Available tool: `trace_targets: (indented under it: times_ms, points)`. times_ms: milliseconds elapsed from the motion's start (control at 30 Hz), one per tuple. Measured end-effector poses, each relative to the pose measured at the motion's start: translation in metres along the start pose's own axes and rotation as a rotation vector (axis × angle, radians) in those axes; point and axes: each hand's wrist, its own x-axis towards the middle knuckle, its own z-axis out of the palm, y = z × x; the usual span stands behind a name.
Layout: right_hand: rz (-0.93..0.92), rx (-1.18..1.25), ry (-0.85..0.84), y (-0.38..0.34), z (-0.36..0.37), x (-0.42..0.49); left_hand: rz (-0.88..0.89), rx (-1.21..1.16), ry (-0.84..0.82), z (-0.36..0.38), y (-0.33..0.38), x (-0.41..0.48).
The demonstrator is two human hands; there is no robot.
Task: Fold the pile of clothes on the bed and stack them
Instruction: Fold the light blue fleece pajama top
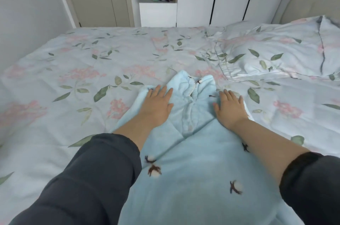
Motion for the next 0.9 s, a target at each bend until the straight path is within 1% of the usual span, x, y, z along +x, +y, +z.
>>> trace_targets:
  times_ms: [67, 167, 233, 333, 367, 400, 433, 500, 533, 567, 633, 700, 733, 767, 800, 833, 867, 900]
  points:
    - [0.08, 0.044, -0.018, 0.004, 0.017, 0.02, 0.004, -0.025, 0.009, 0.015, -0.012, 0.025]
    - [0.208, 0.125, -0.059, 0.004, 0.031, 0.042, -0.189, -0.118, 0.024, 0.035, -0.025, 0.048]
    - [0.264, 0.193, -0.131, 0.004, 0.028, 0.052, -0.263, -0.104, 0.033, 0.039, -0.027, 0.06]
    - [0.339, 0.434, -0.199, 0.006, 0.014, 0.059, -0.286, -0.166, -0.001, 0.028, -0.025, 0.07]
    - [0.358, 0.541, -0.185, 0.006, 0.008, 0.059, -0.288, -0.228, 0.015, 0.021, -0.024, 0.072]
    - [0.353, 0.64, -0.15, 0.005, 0.002, 0.058, -0.29, -0.313, 0.066, 0.013, -0.024, 0.072]
    - [0.327, 0.709, -0.103, 0.004, -0.005, 0.056, -0.295, -0.416, 0.145, 0.006, -0.025, 0.07]
    - [0.255, 0.766, 0.022, 0.002, -0.016, 0.05, -0.293, -0.596, 0.307, -0.01, -0.03, 0.057]
    - [0.225, 0.769, 0.09, 0.002, -0.021, 0.044, -0.271, -0.616, 0.368, -0.018, -0.033, 0.047]
    - [0.196, 0.759, 0.161, 0.002, -0.025, 0.035, -0.208, -0.572, 0.432, -0.024, -0.037, 0.034]
    - [0.092, 0.685, 0.287, 0.003, -0.033, 0.01, 0.034, -0.404, 0.511, -0.035, -0.042, 0.0]
    - [-0.132, 0.489, 0.323, 0.006, -0.036, -0.024, 0.342, -0.211, 0.475, -0.035, -0.05, -0.037]
    - [-0.244, 0.392, 0.301, 0.009, -0.036, -0.039, 0.433, -0.125, 0.412, -0.035, -0.056, -0.052]
    - [-0.302, 0.32, 0.246, 0.012, -0.037, -0.053, 0.441, -0.085, 0.333, -0.034, -0.06, -0.064]
    - [-0.305, 0.282, 0.19, 0.013, -0.039, -0.063, 0.368, -0.099, 0.264, -0.035, -0.062, -0.073]
    - [-0.272, 0.267, 0.164, 0.012, -0.043, -0.069, 0.253, -0.166, 0.217, -0.039, -0.06, -0.078]
    - [-0.237, 0.285, 0.187, 0.009, -0.048, -0.07, 0.127, -0.285, 0.235, -0.046, -0.052, -0.079]
    - [-0.223, 0.307, 0.247, 0.001, -0.054, -0.07, 0.041, -0.392, 0.298, -0.053, -0.04, -0.076]
